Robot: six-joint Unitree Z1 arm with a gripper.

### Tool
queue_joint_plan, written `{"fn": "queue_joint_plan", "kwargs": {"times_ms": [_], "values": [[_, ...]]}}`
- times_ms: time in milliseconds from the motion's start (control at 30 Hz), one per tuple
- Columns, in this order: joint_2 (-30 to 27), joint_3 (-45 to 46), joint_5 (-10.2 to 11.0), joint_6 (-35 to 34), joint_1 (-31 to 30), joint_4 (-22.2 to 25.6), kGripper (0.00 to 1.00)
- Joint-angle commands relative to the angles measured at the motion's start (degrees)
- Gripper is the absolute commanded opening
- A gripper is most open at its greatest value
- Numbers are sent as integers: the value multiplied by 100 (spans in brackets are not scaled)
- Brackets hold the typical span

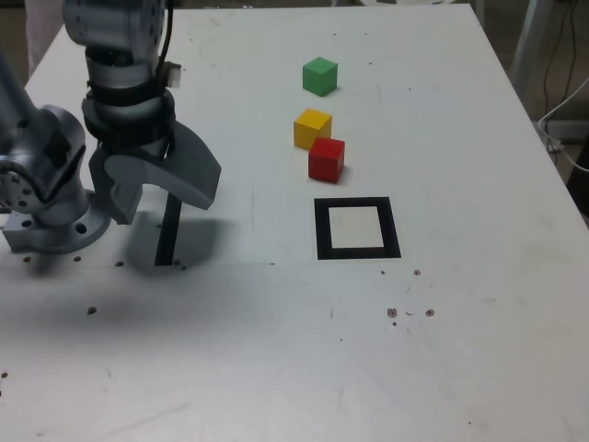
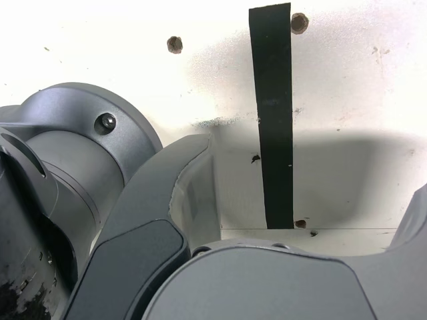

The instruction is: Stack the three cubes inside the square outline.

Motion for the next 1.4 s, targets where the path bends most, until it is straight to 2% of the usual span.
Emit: {"fn": "queue_joint_plan", "kwargs": {"times_ms": [0, 400, 700, 1100, 1367], "values": [[-34, 9, 9, -14, -10, 15, 99], [-29, -8, 16, -84, -9, 7, 99], [170, -187, 116, -124, -8, 44, 99], [674, -1234, 482, 111, 21, 446, 99], [1193, -1858, 534, 579, 325, 442, 99]]}}
